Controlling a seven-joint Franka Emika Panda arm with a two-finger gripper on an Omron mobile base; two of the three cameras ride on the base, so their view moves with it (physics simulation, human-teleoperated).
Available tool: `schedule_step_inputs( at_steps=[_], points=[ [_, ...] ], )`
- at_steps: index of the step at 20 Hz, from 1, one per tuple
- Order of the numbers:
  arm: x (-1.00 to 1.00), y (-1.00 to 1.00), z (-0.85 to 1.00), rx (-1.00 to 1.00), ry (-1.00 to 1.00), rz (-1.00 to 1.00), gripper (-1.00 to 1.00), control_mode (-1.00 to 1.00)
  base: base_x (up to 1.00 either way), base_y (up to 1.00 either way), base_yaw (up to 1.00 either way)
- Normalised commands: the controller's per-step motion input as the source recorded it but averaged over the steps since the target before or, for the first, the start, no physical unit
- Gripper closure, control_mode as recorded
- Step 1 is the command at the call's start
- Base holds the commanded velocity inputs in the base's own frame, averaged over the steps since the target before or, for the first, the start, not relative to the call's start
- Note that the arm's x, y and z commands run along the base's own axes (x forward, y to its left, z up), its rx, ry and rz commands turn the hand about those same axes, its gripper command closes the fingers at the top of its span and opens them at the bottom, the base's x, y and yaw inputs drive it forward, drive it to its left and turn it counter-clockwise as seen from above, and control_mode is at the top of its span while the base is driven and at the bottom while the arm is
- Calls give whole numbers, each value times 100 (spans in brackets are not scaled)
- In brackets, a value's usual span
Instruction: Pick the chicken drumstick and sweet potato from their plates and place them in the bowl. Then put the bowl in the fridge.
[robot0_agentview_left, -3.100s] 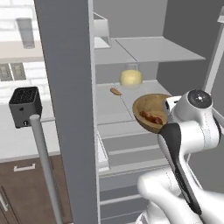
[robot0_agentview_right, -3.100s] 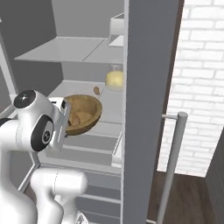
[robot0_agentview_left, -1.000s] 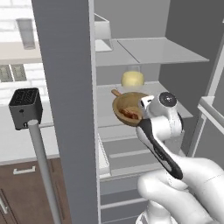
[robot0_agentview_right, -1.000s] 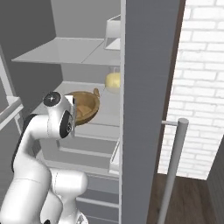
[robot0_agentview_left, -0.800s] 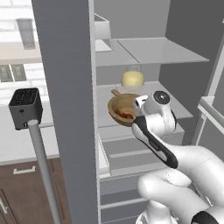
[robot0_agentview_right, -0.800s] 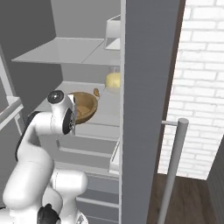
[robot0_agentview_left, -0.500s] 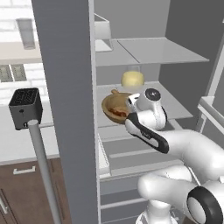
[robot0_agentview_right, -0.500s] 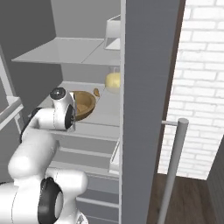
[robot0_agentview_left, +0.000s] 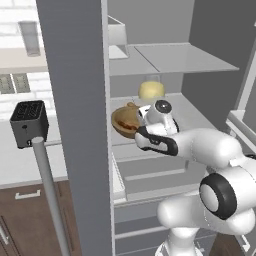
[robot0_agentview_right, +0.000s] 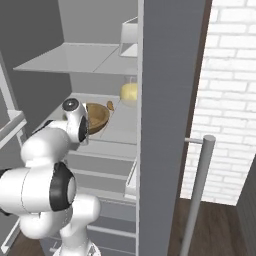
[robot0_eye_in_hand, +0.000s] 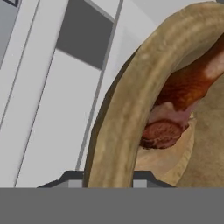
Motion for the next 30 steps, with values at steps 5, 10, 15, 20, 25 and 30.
schedule_step_inputs(
  at_steps=[5,10,15,20,25,30],
  points=[
    [48,19,-16,0,1,0,100,-100,0,0,0],
    [42,19,-23,0,0,0,100,-100,0,0,0],
    [11,8,-39,6,-2,1,-100,-100,0,0,0],
    [0,0,-10,2,-5,0,-100,-100,0,0,0],
    [-10,0,0,0,0,0,-100,-100,0,0,0],
    [-31,-12,0,0,0,0,-100,-100,0,0,0]
  ],
)
